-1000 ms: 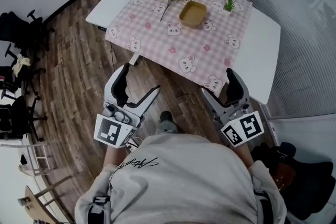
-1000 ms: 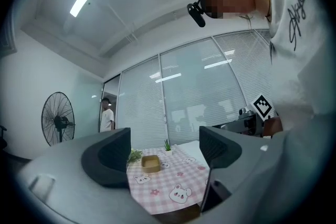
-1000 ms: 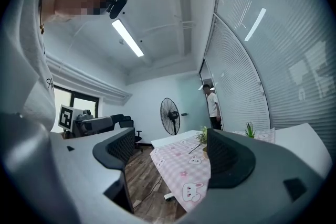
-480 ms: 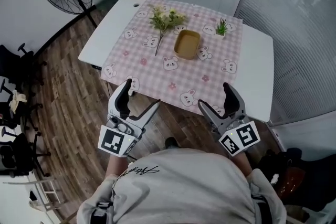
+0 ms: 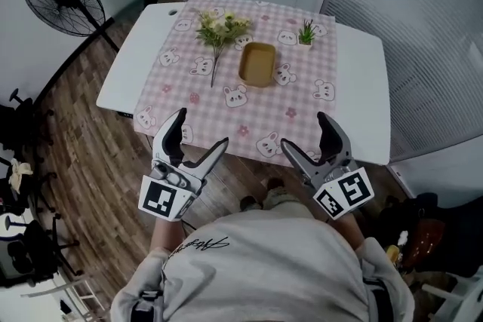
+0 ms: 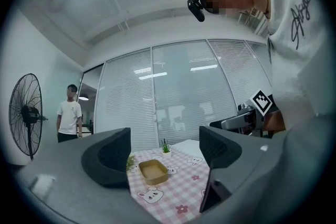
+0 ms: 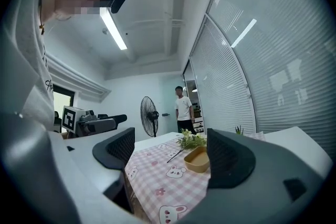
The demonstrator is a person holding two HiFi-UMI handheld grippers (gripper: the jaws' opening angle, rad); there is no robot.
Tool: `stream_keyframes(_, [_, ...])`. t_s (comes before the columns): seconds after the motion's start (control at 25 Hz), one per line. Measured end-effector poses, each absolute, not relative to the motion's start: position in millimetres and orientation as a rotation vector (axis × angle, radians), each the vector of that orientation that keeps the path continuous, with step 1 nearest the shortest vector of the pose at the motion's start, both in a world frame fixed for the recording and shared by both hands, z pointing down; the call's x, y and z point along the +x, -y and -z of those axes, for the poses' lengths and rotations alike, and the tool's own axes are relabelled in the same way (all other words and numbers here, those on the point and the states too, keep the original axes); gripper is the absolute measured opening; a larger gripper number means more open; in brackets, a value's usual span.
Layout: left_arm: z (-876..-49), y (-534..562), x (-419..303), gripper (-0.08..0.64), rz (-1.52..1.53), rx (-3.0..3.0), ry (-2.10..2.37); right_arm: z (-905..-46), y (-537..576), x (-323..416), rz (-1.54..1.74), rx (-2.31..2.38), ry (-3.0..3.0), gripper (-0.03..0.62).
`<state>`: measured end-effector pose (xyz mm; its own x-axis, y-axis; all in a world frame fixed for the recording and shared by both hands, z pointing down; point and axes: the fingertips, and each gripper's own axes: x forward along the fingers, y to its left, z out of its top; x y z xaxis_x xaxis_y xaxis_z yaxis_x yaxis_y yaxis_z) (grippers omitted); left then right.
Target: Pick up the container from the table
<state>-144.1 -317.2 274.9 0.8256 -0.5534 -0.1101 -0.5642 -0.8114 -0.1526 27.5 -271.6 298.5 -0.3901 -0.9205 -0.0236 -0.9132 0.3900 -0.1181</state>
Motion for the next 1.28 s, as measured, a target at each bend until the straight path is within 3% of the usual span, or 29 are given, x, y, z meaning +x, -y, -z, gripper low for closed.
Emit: stream_keyframes(1.28, [-360.5,460.0,-57.7,0.393,0.201,-2.921,-0.750,-384.1,417.9,60.5,0.228,-1.659,-2.806,0.426])
